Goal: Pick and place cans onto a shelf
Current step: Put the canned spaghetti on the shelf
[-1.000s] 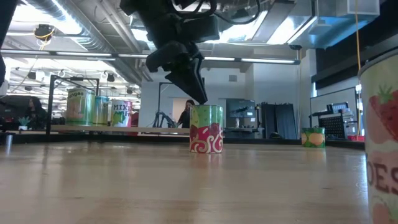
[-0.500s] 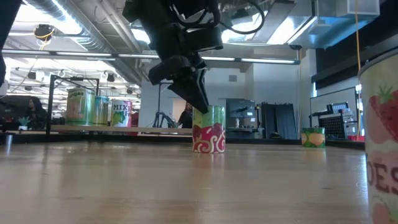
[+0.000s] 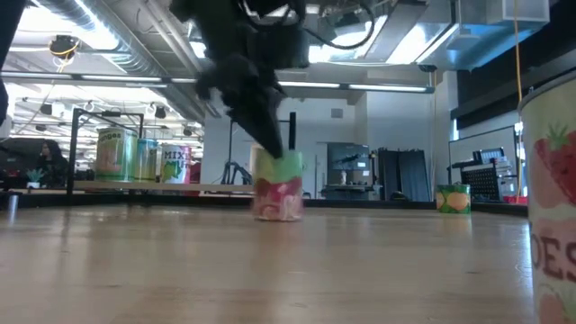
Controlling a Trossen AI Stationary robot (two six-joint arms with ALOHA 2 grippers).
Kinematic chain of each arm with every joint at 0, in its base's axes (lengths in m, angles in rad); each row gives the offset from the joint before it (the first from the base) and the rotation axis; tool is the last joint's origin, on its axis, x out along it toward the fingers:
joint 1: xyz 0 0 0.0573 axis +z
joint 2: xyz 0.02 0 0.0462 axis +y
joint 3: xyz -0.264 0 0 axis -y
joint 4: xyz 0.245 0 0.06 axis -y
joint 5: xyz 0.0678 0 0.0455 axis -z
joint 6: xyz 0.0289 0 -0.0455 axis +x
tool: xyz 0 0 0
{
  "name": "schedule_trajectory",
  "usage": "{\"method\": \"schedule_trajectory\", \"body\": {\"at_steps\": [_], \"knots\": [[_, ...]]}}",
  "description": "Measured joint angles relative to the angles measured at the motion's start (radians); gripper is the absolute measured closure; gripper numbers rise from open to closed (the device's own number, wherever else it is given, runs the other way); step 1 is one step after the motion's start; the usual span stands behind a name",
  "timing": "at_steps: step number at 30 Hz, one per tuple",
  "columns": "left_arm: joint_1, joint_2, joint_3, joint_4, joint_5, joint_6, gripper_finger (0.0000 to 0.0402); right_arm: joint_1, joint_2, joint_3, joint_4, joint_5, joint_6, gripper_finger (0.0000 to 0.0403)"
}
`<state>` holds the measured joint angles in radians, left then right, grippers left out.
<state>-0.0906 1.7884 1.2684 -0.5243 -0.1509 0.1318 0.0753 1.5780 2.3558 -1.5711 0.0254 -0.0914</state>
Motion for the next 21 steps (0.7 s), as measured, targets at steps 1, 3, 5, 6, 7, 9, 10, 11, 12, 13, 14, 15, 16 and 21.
{"method": "schedule_trajectory", "body": {"at_steps": [1, 3, 5, 6, 7, 9, 10, 11, 12, 13, 14, 15, 16, 21], "knots": [[-0.002, -0.011, 0.01, -0.017, -0.003, -0.003, 0.0398, 0.0, 0.0, 0.0, 0.0, 0.0, 0.0, 0.0357], [-0.005, -0.04, 0.04, -0.088, -0.023, -0.022, 0.0399, 0.0, 0.0, 0.0, 0.0, 0.0, 0.0, 0.0357], [-0.003, -0.071, 0.077, -0.152, -0.055, -0.033, 0.0399, 0.0, 0.0, 0.0, 0.0, 0.0, 0.0, 0.0357], [-0.003, -0.086, 0.094, -0.207, -0.078, -0.044, 0.0399, 0.0, 0.0, 0.0, -0.002, 0.0, -0.003, 0.0357], [-0.003, -0.097, 0.115, -0.252, -0.105, -0.055, 0.0399, 0.0, 0.0, 0.0, -0.001, 0.0, -0.006, 0.0357], [0.0, -0.119, 0.15, -0.299, -0.14, -0.077, 0.04, 0.0, 0.0, 0.0, -0.001, 0.0, -0.007, 0.0357], [0.002, -0.132, 0.166, -0.342, -0.152, -0.092, 0.04, 0.0, 0.0, 0.0, -0.001, 0.0, -0.008, 0.0357], [0.006, -0.143, 0.183, -0.382, -0.172, -0.111, 0.04, 0.0, 0.0, 0.0, 0.0, 0.001, -0.011, 0.0357], [0.013, -0.154, 0.199, -0.405, -0.18, -0.132, 0.04, 0.0, 0.0, 0.0, 0.0, 0.003, -0.015, 0.0357], [0.021, -0.165, 0.21, -0.432, -0.189, -0.155, 0.04, 0.0, 0.0, 0.0, 0.0, 0.004, -0.019, 0.0357], [0.03, -0.176, 0.219, -0.466, -0.201, -0.181, 0.04, 0.0, 0.0, 0.0, 0.0, 0.007, -0.022, 0.0357], [0.042, -0.187, 0.223, -0.495, -0.213, -0.206, 0.04, 0.0, 0.0, 0.0, 0.0, 0.008, -0.022, 0.0357], [0.055, -0.198, 0.223, -0.511, -0.214, -0.235, 0.0401, 0.0, 0.0, 0.0, 0.0, 0.008, -0.022, 0.0357], [0.123, -0.248, 0.223, -0.623, -0.236, -0.359, 0.0401, 0.0, 0.0, 0.0, 0.0, 0.008, -0.023, 0.0357]]}}
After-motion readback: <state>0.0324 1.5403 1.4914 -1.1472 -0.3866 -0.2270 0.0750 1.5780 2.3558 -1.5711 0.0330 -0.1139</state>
